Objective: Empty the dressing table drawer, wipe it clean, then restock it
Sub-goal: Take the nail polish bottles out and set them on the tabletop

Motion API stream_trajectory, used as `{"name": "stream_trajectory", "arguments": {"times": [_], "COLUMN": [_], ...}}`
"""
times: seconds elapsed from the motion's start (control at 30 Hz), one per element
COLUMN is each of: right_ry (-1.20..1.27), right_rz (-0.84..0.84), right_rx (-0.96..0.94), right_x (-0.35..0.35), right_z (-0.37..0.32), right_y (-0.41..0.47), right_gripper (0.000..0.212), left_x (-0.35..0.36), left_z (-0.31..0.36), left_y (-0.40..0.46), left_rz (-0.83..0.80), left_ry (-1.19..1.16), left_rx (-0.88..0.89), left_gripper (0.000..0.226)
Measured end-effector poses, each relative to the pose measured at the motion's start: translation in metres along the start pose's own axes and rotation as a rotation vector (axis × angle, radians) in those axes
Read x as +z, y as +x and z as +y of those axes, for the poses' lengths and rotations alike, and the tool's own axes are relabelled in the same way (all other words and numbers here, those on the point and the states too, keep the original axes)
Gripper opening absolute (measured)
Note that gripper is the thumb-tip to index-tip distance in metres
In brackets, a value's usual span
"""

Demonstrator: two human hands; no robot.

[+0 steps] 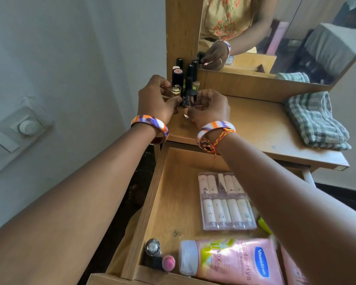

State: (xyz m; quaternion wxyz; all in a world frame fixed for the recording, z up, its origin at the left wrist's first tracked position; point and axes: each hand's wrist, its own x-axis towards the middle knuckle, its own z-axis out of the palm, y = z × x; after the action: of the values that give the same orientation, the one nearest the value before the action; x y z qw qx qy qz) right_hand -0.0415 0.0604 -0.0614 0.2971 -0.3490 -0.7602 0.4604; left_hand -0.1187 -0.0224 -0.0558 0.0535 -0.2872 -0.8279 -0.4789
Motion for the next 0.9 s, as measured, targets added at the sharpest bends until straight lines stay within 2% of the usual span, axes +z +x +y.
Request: {"name": "stream_trajectory", "arguments": {"times": [0.47, 0.6, 0.7, 0.77, 0.8, 0.9], "right_ry": [0.061, 0.068, 0.073, 0.072, 0.069, 0.024], "right_rz": [0.021, 0.034, 0.037, 0.005, -0.020, -0.146], "right_rx": [0.105, 0.105, 0.072, 0.043, 0.033, -0.015], "right_x": [-0.003, -0.019, -0.030, -0.037, -0.041, -0.046], "right_z": [0.003, -0.001, -0.003, -0.003, -0.002, 0.002], "right_y": [-0.002, -0.016, -0.032, -0.043, -0.049, -0.069], "right_gripper": [0.040, 0.035, 0.024, 0.024, 0.026, 0.028], "left_x": [-0.008, -0.022, -0.033, -0.038, -0.041, -0.052], "left_z": [0.006, 0.015, 0.022, 0.025, 0.026, 0.031], "left_y": [-0.008, -0.025, -0.049, -0.066, -0.073, -0.087], "left_rz": [-0.026, 0.006, 0.000, -0.083, -0.179, -0.668], "left_ry": [-0.005, -0.040, -0.097, -0.068, -0.017, 0.251], "left_rx": [-0.063, -0.041, -0.038, -0.034, -0.026, 0.050], "left_gripper": [0.052, 0.052, 0.048, 0.042, 0.039, 0.029]}}
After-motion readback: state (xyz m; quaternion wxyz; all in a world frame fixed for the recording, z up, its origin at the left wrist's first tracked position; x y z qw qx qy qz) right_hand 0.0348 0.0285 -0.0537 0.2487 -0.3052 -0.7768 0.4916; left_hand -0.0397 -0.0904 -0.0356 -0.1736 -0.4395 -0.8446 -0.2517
